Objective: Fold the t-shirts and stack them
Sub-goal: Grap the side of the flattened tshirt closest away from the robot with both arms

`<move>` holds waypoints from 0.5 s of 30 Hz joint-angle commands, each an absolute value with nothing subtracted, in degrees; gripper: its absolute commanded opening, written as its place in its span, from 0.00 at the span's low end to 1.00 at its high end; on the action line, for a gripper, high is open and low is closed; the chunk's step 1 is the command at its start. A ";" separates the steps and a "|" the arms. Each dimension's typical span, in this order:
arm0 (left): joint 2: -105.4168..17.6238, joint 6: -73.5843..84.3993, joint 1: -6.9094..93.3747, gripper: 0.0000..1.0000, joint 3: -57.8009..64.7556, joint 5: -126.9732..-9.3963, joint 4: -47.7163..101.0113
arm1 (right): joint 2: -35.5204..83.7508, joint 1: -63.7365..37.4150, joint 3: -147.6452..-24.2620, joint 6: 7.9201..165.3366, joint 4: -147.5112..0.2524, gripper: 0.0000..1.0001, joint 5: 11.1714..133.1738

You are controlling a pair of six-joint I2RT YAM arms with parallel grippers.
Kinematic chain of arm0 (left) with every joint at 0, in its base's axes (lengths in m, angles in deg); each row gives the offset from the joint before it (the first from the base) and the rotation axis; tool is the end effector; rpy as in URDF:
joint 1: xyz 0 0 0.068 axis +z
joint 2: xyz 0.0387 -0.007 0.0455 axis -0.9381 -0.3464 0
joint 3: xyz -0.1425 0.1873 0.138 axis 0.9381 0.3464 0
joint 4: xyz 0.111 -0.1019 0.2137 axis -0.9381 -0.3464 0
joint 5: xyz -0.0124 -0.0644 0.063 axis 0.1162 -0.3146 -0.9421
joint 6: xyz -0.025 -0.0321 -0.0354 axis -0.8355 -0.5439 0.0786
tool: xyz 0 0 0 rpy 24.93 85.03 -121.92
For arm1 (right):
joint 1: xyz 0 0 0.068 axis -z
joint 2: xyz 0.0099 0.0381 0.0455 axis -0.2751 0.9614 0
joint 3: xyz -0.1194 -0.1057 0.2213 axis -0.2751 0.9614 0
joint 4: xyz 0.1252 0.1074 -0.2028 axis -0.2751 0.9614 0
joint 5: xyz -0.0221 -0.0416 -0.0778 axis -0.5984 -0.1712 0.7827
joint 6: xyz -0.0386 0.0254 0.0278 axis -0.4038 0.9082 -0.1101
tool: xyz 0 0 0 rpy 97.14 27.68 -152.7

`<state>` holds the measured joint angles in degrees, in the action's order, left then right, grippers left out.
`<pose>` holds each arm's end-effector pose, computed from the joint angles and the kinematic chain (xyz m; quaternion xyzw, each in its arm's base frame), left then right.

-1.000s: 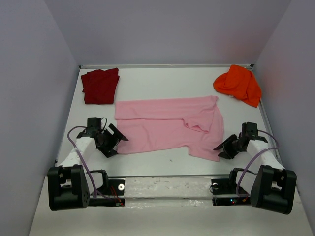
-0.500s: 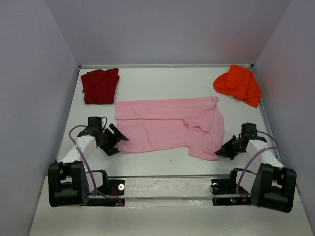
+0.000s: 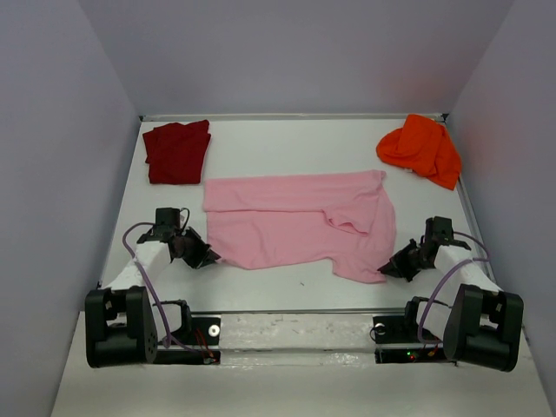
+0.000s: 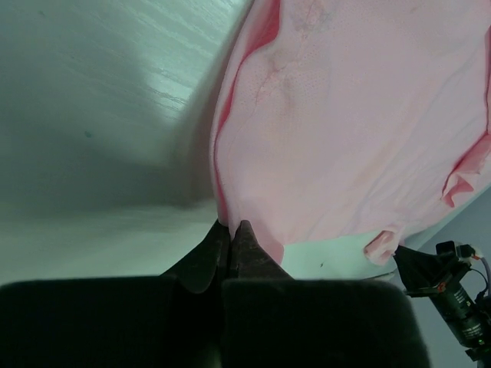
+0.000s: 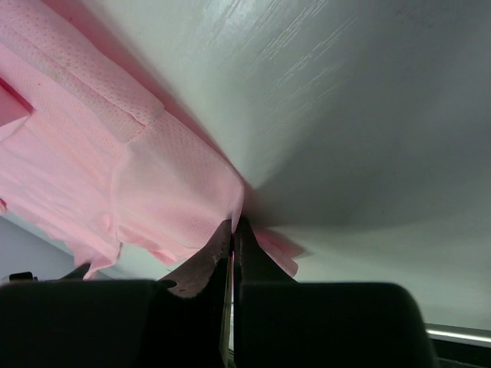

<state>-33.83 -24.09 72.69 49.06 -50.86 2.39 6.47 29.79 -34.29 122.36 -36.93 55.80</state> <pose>0.1906 -0.0056 0.1542 -0.3023 0.8959 -0.2825 0.1615 0.1527 -0.0226 0.1365 0.4378 0.8677 0.2282 0.0580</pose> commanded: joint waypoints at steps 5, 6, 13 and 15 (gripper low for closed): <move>-31.77 -23.79 72.37 0.00 48.84 -49.38 0.02 | 7.11 30.03 -35.54 122.79 -39.24 0.00 55.56; -31.51 -23.79 72.37 0.00 48.67 -49.38 -0.24 | 7.28 30.03 -35.72 122.71 -39.33 0.00 55.47; -33.52 -21.43 72.28 0.00 46.03 -48.85 -1.56 | 10.09 30.03 -44.57 122.18 -37.14 0.00 53.10; -34.75 -21.16 72.37 0.00 44.54 -48.85 -1.47 | 10.88 30.03 -46.78 122.00 -36.61 0.00 52.40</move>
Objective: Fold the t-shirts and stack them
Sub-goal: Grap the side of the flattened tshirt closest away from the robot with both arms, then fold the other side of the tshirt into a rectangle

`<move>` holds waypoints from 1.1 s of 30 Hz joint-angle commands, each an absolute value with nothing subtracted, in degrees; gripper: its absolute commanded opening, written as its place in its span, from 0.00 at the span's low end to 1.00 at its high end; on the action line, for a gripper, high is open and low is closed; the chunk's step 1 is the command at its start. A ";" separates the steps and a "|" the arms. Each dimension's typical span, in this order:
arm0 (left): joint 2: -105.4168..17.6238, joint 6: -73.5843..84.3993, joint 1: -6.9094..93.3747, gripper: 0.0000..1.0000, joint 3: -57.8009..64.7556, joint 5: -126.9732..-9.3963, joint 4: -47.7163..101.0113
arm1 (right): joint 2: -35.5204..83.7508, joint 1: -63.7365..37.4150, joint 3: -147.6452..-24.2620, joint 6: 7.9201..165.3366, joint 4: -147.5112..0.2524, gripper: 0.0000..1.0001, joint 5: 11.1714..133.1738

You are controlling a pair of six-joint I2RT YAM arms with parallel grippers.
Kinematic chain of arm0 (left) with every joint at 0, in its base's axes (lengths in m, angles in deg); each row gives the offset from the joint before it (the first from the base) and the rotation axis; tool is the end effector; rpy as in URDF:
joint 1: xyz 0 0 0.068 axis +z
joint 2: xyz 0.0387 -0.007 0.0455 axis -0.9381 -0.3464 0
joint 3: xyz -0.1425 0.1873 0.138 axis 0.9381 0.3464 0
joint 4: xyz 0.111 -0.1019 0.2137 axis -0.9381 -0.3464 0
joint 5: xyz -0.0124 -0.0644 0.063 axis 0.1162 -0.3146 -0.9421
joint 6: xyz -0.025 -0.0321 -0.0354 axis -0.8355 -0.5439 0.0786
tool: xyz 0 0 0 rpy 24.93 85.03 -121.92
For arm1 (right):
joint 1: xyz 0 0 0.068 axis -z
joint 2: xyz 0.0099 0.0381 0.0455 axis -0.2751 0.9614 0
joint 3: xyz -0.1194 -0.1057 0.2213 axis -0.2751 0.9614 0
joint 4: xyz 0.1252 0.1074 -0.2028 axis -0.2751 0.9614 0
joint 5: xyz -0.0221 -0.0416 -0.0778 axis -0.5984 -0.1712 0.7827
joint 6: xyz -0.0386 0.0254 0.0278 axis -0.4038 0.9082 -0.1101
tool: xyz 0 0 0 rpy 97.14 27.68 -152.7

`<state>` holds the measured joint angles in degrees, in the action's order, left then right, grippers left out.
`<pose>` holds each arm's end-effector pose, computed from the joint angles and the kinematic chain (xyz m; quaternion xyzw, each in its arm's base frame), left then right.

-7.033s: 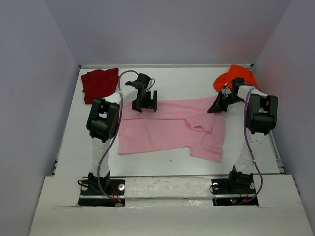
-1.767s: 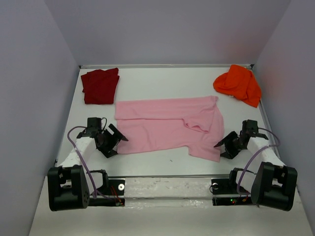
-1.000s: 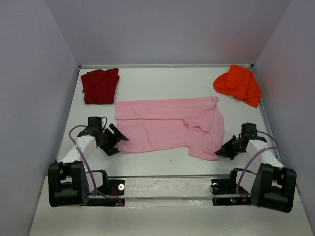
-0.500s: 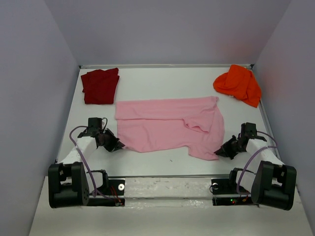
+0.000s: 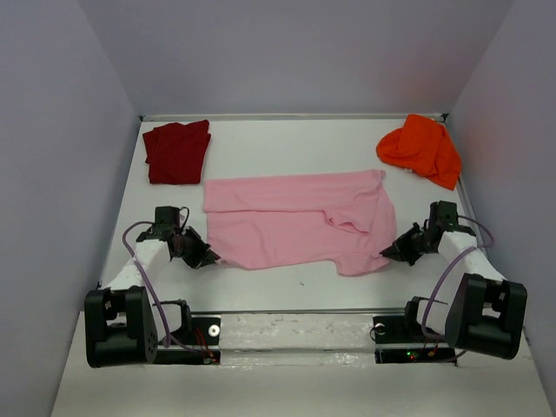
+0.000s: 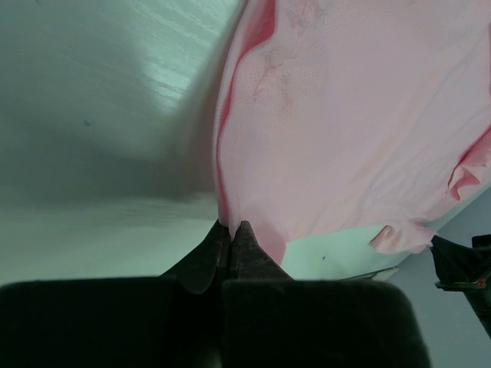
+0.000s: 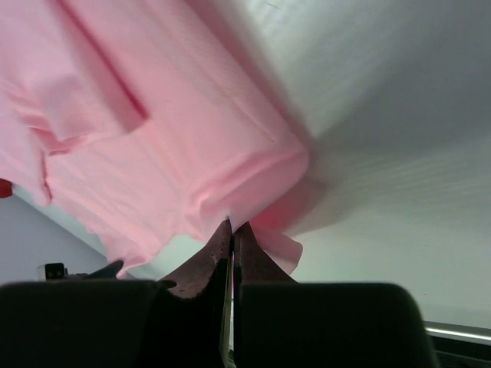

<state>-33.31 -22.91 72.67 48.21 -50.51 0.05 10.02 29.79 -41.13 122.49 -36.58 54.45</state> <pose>0.1893 -0.0059 0.1579 -0.2944 0.8999 -0.2815 0.1556 0.1780 -0.0280 0.1583 0.4300 0.8655 0.2447 0.0789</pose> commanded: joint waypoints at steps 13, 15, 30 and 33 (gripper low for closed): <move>-42.75 -19.66 72.46 0.00 34.00 -48.94 -1.04 | 16.24 30.03 -59.09 121.56 -34.50 0.00 50.63; -43.98 -19.40 72.46 0.00 32.68 -48.94 -0.86 | 17.99 29.51 -60.41 121.47 -34.93 0.00 49.94; -49.35 -18.96 73.42 0.00 26.78 -49.64 -0.15 | 27.05 28.36 -73.68 119.72 -35.29 0.00 49.23; -49.96 -18.70 74.48 0.00 24.68 -49.64 -0.41 | 28.63 28.36 -76.14 119.54 -35.20 0.00 48.79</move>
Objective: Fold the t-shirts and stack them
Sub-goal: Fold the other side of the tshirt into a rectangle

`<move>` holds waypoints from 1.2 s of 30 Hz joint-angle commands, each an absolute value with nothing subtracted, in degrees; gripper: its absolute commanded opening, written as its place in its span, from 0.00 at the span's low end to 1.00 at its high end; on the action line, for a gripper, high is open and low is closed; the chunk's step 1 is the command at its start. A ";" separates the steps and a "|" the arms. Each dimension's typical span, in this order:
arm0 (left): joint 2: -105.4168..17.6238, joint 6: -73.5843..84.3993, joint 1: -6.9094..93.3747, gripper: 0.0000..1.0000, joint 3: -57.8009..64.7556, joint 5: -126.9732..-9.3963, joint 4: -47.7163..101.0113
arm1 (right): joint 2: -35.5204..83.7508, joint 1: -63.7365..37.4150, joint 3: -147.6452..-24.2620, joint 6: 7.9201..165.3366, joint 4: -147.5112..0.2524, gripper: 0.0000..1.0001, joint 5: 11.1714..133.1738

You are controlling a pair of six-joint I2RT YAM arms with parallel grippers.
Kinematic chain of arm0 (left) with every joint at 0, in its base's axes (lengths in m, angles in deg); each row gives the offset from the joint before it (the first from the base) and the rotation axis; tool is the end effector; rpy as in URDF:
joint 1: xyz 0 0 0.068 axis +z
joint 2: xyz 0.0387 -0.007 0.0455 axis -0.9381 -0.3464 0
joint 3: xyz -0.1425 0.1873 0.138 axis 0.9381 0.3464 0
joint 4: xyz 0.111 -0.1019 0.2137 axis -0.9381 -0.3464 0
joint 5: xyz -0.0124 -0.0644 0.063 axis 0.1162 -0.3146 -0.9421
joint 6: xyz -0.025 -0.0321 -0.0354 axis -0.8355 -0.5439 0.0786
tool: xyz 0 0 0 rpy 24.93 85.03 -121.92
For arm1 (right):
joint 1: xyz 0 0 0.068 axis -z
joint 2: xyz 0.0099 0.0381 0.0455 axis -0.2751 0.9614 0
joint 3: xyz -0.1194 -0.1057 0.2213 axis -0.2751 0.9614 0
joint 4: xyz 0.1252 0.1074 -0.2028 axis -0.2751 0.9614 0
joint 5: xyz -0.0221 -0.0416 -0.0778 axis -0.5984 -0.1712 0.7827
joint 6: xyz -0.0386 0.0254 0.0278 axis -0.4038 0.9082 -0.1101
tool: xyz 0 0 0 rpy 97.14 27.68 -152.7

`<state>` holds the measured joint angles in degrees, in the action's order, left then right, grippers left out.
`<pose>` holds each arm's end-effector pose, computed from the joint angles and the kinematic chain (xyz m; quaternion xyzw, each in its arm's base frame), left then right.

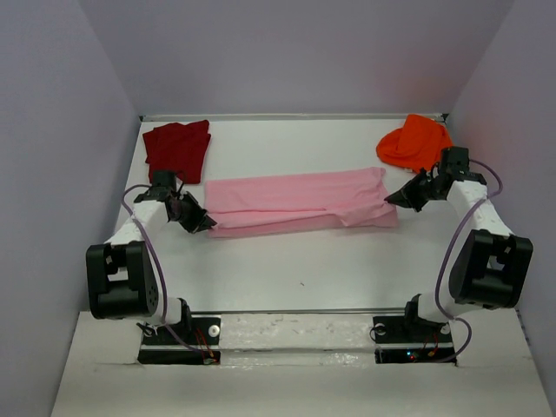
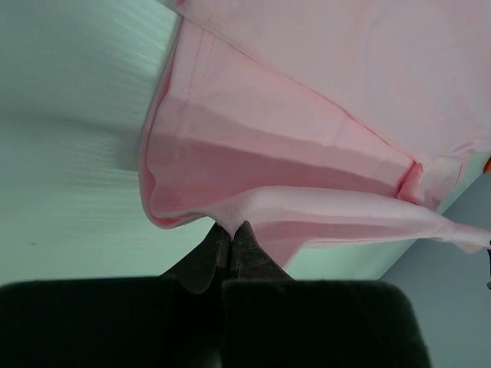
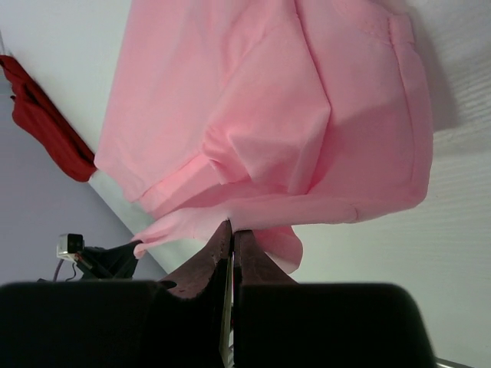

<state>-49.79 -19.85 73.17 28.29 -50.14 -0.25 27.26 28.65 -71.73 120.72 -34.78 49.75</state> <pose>0.2722 0.0005 0.1969 -0.2653 0.9015 -0.2853 0.1883 0.2882 -0.0465 0.2437 0.3672 0.8650 0.3007 0.1632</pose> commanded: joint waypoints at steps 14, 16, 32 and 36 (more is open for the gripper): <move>-55.06 -17.64 76.06 0.00 18.43 -49.46 -0.86 | 35.67 27.30 -84.67 118.49 -35.03 0.00 47.12; -55.76 -17.47 76.15 0.00 17.64 -49.55 -0.86 | 36.90 27.30 -86.08 118.40 -34.94 0.00 47.12; -67.80 -14.13 77.29 0.00 0.51 -50.96 -4.54 | 44.02 26.25 -92.76 117.87 -34.94 0.00 47.47; -70.35 -13.78 77.29 0.00 -3.01 -50.78 -4.90 | 45.33 26.25 -92.85 118.05 -35.99 0.00 47.56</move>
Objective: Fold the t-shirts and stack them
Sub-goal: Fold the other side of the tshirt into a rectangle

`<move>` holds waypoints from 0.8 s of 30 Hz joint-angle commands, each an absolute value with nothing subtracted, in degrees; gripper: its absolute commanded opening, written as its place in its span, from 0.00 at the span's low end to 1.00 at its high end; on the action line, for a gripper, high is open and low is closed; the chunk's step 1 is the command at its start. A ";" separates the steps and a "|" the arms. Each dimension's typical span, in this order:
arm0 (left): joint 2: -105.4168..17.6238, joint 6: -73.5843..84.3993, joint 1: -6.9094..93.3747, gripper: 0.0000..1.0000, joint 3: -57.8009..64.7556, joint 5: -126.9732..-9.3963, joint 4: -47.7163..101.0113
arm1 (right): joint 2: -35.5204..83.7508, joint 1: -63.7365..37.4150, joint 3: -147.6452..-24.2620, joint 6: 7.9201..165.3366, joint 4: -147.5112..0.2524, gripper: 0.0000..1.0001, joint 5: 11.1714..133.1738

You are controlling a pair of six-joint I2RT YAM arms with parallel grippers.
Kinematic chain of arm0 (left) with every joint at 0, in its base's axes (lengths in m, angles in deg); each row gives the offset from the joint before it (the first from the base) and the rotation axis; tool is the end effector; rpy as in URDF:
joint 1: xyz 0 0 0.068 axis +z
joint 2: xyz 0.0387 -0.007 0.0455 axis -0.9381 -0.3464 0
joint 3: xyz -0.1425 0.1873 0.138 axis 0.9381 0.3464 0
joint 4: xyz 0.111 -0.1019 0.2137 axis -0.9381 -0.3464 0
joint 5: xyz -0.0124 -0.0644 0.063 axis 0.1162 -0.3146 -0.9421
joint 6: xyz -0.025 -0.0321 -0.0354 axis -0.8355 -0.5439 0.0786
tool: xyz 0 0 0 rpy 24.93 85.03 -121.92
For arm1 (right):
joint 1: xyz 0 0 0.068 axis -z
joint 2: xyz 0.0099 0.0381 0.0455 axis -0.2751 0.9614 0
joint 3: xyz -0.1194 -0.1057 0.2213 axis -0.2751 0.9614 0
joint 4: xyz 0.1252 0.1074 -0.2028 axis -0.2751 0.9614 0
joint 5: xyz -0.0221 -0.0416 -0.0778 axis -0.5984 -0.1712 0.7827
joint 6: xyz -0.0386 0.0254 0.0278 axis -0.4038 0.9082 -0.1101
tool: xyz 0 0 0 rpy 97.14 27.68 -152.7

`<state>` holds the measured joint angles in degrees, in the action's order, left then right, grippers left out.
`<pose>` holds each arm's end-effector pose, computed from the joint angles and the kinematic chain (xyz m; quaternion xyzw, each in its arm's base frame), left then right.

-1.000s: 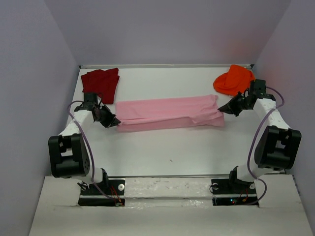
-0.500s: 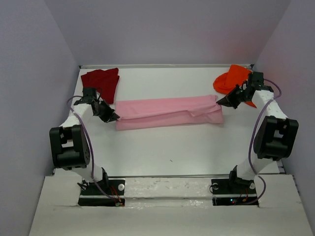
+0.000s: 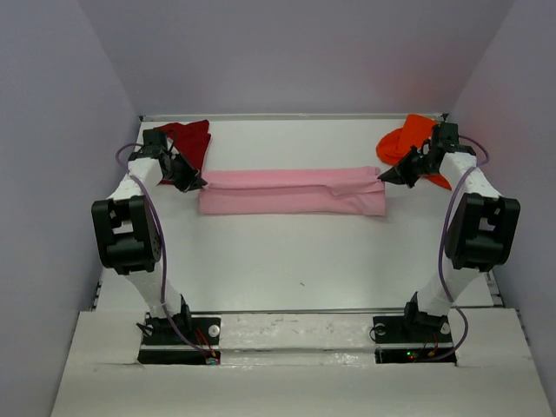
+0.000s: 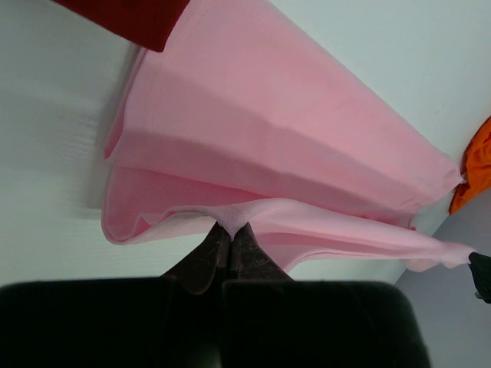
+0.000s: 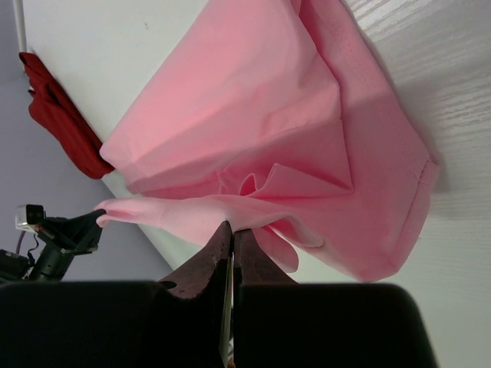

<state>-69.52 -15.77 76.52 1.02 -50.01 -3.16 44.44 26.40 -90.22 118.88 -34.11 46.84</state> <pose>0.3779 0.0290 0.2317 -0.2470 0.8954 -0.2793 0.2434 0.3689 -0.0482 0.2469 0.3260 0.8733 0.3247 0.1598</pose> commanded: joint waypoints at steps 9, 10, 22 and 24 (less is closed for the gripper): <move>-75.01 -13.07 77.29 0.00 -6.00 -50.25 -3.23 | 50.78 25.19 -92.85 118.66 -42.40 0.00 47.03; -75.36 -12.81 77.38 0.00 -6.09 -50.43 -2.27 | 51.22 24.67 -92.76 118.66 -43.28 0.00 46.86; -82.57 -9.47 77.38 0.00 -15.13 -52.89 -0.94 | 59.75 23.52 -99.78 118.49 -48.12 0.00 46.77; -83.10 -9.12 77.38 0.00 -16.11 -52.89 -0.94 | 60.54 23.52 -100.75 118.57 -48.12 0.00 46.85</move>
